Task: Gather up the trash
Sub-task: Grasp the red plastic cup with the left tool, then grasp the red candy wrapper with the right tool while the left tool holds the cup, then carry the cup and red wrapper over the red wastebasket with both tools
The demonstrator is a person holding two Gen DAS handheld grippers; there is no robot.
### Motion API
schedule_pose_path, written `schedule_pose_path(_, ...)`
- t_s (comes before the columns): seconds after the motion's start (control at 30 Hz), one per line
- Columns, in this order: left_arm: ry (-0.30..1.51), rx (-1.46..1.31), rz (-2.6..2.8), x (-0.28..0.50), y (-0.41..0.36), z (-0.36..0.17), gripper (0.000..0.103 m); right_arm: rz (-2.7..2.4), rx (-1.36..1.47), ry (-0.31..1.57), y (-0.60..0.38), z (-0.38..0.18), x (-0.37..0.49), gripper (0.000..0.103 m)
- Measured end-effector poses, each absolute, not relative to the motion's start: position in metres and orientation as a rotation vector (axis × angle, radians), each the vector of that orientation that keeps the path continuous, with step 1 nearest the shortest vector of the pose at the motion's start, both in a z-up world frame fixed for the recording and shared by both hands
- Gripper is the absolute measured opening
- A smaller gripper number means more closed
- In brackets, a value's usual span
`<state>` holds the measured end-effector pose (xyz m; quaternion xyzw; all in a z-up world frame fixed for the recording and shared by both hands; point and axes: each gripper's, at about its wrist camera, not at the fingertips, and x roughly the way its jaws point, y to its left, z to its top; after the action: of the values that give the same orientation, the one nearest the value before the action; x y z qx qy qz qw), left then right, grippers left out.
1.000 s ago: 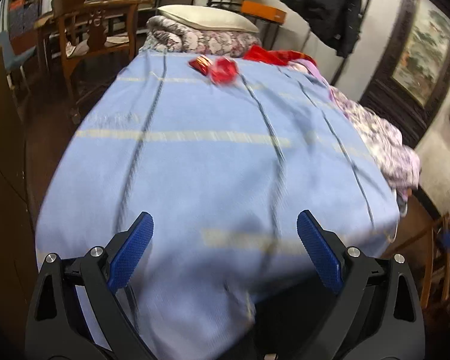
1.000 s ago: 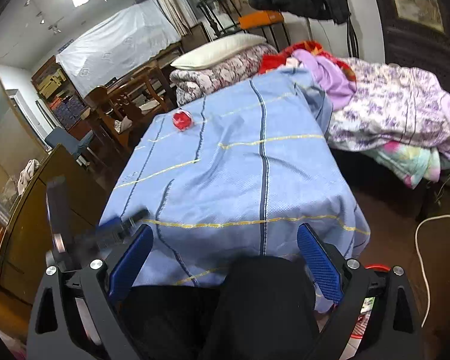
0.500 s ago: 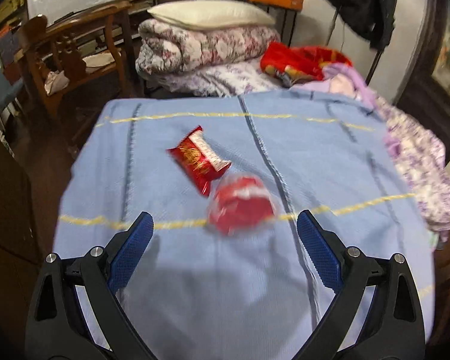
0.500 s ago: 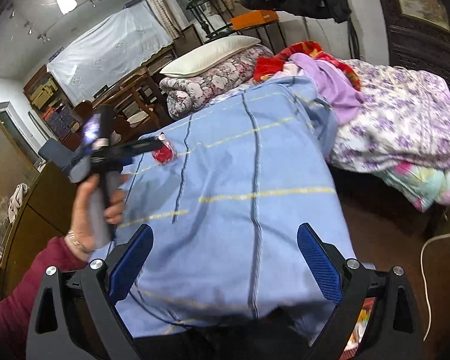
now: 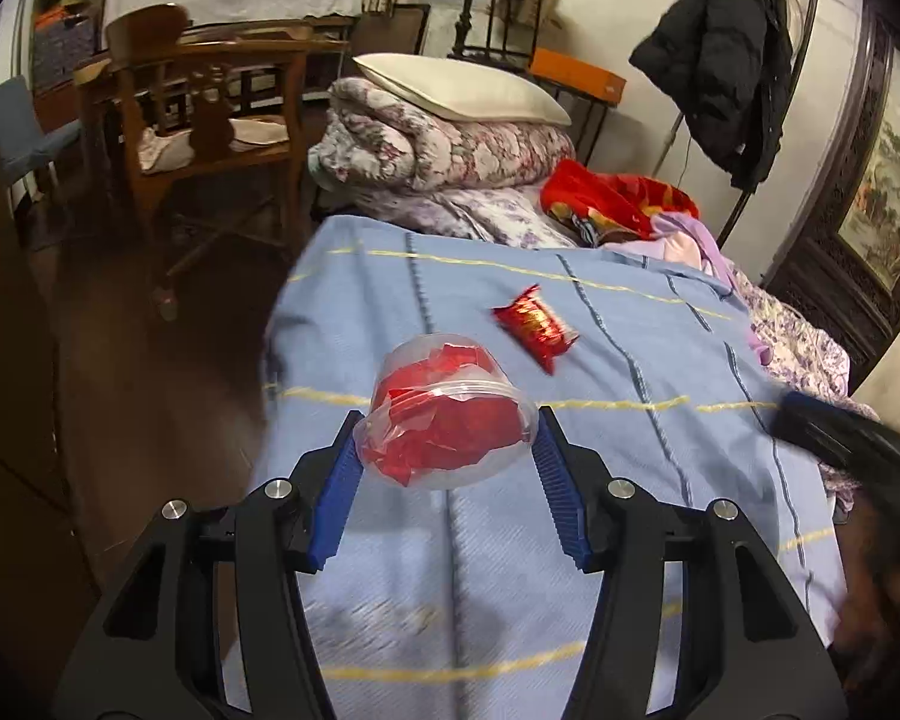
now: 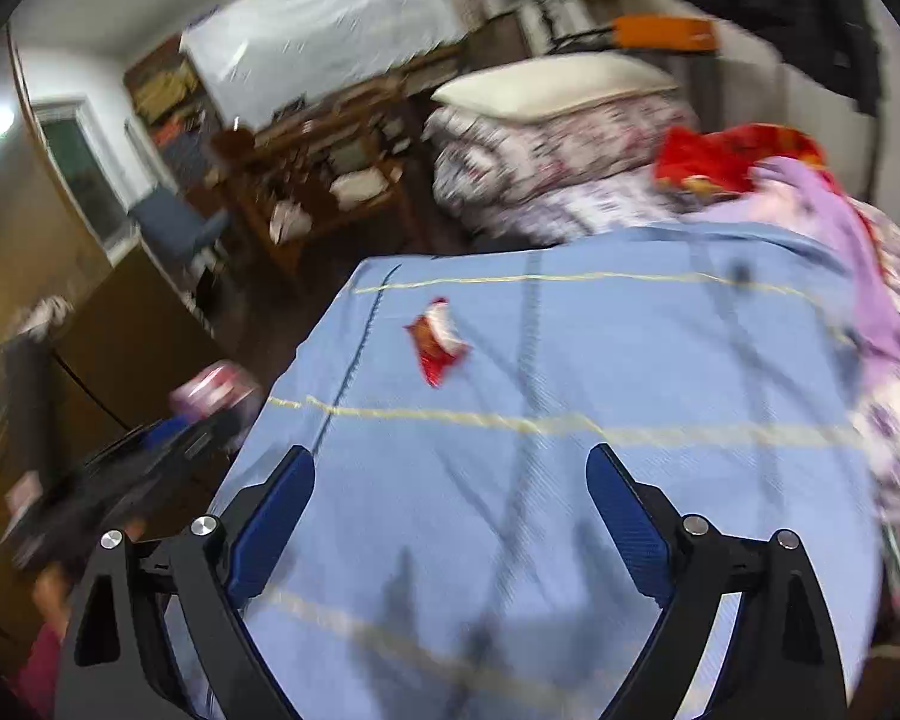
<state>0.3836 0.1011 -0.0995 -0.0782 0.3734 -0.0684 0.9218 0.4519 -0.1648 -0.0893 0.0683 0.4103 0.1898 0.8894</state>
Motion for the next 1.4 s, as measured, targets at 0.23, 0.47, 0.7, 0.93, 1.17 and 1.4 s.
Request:
schedule_pose_path(0.23, 0.773, -0.190, -0.152, 0.361, 0.125, -0.108, 0.056, 0.340, -0.050, 0.984, -0.068, -0.137, 0.553, 0.067)
schedule_pose_path(0.47, 0.792, -0.232, -0.183, 0.355, 0.122, -0.114, 0.056, 0.324, 0.010, 0.970, -0.085, -0.129, 0.541, 0.007)
schedule_pose_path(0.7, 0.755, -0.217, -0.214, 0.323, 0.096, -0.089, 0.056, 0.366, 0.000, 0.863, -0.117, -0.087, 0.466, 0.006)
schedule_pose_path(0.93, 0.743, -0.172, -0.277, 0.284, 0.053, -0.064, 0.056, 0.352, 0.041, 0.773, -0.174, -0.046, 0.365, 0.000)
schedule_pose_path(1.17, 0.736, -0.175, -0.286, 0.255, 0.028, -0.057, 0.056, 0.374, 0.093, 0.888, -0.200, -0.074, 0.349, 0.028)
schedule_pose_path(1.4, 0.755, -0.148, -0.235, 0.247, 0.039, -0.059, 0.056, 0.385, 0.112, 0.969, -0.167, -0.126, 0.364, 0.067)
